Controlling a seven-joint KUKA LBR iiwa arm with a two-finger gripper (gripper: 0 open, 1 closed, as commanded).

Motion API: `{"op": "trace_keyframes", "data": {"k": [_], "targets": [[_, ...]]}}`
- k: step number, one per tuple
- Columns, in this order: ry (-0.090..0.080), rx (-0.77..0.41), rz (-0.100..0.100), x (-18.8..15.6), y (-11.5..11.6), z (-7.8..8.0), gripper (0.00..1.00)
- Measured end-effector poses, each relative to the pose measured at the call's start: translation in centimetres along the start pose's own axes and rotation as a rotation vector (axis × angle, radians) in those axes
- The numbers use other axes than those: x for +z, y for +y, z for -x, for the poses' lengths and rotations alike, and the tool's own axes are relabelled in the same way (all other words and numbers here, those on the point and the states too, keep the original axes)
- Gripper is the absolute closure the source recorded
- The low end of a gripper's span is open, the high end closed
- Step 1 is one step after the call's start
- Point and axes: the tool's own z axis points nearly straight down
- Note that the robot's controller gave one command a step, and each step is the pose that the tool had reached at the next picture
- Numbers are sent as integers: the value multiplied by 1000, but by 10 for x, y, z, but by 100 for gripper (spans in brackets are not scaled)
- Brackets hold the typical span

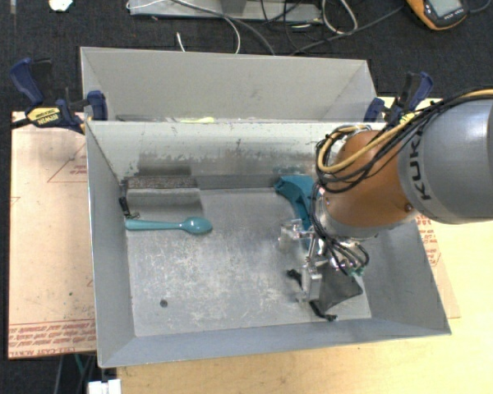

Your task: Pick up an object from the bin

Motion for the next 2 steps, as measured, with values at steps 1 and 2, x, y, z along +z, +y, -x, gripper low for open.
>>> {"op": "trace_keyframes", "data": {"k": [1, 2], "targets": [[-1, -83, 3, 0, -25, -19, 0], [1, -89, 4, -7, -42, -23, 0]]}}
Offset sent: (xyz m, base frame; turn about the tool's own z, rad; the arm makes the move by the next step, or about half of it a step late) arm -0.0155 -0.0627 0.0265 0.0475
